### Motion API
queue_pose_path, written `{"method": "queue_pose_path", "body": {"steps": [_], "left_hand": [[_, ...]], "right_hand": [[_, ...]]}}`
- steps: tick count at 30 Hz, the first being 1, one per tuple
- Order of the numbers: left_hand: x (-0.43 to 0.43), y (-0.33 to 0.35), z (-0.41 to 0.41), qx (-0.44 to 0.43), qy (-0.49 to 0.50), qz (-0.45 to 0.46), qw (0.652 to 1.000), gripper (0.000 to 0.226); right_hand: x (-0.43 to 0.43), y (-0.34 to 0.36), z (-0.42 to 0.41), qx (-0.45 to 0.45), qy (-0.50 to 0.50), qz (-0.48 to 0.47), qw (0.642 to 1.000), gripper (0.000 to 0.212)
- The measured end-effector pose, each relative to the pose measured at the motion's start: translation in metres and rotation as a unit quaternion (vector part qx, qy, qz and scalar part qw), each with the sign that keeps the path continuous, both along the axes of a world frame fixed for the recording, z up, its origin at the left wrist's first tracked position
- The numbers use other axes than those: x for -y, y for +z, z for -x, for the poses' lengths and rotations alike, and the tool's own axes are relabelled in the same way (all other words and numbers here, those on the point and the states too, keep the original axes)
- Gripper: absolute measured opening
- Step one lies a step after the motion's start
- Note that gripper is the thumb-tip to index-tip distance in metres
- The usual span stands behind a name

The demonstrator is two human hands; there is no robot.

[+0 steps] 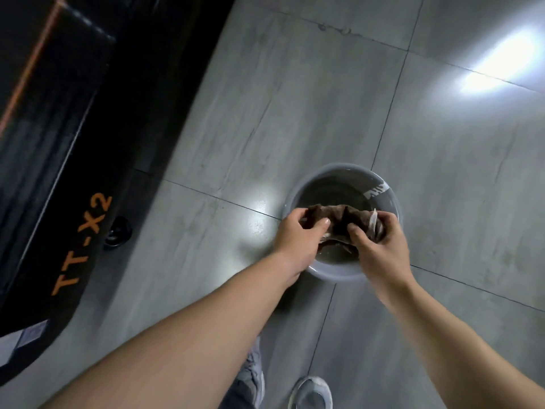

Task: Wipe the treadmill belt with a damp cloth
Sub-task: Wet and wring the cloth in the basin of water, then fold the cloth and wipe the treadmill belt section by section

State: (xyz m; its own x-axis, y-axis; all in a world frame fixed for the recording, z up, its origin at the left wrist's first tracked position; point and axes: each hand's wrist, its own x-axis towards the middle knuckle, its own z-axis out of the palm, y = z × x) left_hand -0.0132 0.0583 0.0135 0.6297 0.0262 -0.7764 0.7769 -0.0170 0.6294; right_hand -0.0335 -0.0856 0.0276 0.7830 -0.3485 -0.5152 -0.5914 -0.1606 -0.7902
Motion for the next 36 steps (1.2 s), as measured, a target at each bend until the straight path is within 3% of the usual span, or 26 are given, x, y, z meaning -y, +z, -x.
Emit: {"method": "queue_pose_path", "body": {"steps": [2,9,14,18,22,27,31,36], "left_hand": [[-0.016,0.022,0.005,0.019,0.020,-0.009,1.000,0.030],[-0.133,0.106,0.035,0.102,0.096,-0.093,0.986,0.028],[-0.252,0.165,0.079,0.134,0.221,-0.133,0.957,0.012],[-0.350,0.193,0.094,0.155,0.306,-0.180,0.922,0.017],[-0.451,0.189,0.091,0.153,0.381,-0.203,0.889,0.016],[-0.569,0.171,0.071,0.133,0.391,-0.219,0.884,0.017],[-0.636,0.151,0.051,0.100,0.387,-0.227,0.888,0.030],[-0.685,0.123,0.035,0.062,0.451,-0.220,0.863,0.037]], "right_hand": [[-0.014,0.026,-0.002,0.025,0.040,0.035,0.998,0.025],[-0.120,0.121,-0.019,0.053,0.200,0.008,0.978,0.026],[-0.247,0.171,-0.020,0.052,0.348,-0.046,0.935,0.024],[-0.360,0.198,-0.025,0.096,0.444,-0.030,0.890,0.026],[-0.480,0.194,-0.044,0.109,0.483,-0.050,0.867,0.026],[-0.608,0.170,-0.079,0.077,0.520,-0.050,0.849,0.030],[-0.678,0.145,-0.104,0.059,0.540,-0.029,0.839,0.030],[-0.732,0.118,-0.129,0.039,0.577,0.020,0.816,0.029]]}}
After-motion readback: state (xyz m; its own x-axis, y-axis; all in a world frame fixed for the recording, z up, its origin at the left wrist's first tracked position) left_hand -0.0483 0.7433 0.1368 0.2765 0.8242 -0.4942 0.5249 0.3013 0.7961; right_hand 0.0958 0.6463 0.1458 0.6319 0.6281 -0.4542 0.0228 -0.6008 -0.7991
